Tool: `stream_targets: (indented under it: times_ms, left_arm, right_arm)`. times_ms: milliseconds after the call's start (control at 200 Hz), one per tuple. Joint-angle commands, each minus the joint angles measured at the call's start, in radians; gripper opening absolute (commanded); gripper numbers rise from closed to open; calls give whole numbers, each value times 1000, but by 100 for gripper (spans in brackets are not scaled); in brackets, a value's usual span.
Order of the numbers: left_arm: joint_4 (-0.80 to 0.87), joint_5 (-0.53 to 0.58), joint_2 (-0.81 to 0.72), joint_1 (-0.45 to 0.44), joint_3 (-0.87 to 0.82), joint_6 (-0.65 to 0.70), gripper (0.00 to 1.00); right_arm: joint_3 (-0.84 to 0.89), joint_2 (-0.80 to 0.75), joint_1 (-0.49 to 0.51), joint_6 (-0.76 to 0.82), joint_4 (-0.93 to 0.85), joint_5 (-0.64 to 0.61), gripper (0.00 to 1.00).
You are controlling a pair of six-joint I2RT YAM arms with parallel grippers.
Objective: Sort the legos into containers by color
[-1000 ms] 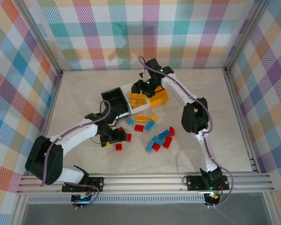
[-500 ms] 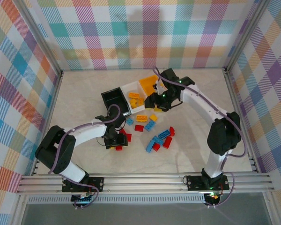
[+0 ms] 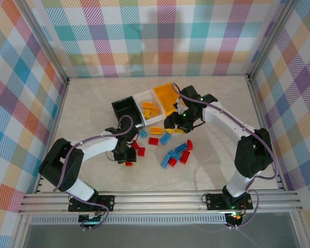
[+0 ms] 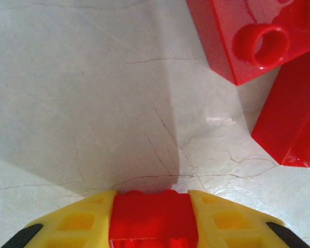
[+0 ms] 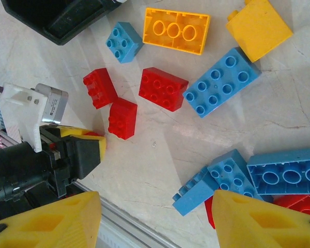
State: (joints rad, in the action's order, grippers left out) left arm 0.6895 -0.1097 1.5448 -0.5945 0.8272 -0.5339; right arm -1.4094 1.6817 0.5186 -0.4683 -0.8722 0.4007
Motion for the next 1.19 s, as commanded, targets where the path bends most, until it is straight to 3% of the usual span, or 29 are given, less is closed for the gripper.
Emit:
stream_targets:
  times_ms: [0,240,325,525,810,1030,1190]
  left_arm:
    - [-3,-3,-33,-7,-7,7,27]
    - [134,15,-157,73,158,54,27]
    - [165,6,-137,127,248,89,27]
    - [207,-19,34,211,494,162,27]
    - [252,22,334,257,813,214,27]
    - [281,68,505,295,933,220,26]
    - [315,92,582,303,1019,236,36]
  right_arm:
    - [23,-22,13,1,-38,-26,59]
    - [87,-32,29,6,-58,-56,60]
    - [104,-36,29,8,-104,-132,60]
    - [192,-57,27,-1,-174,-289,60]
    - [248,-64,5,11,-151,-306,60]
    - [229,-26,-52,49,-143,-313,60]
    - [188,42,-85,83,-130,-316,58]
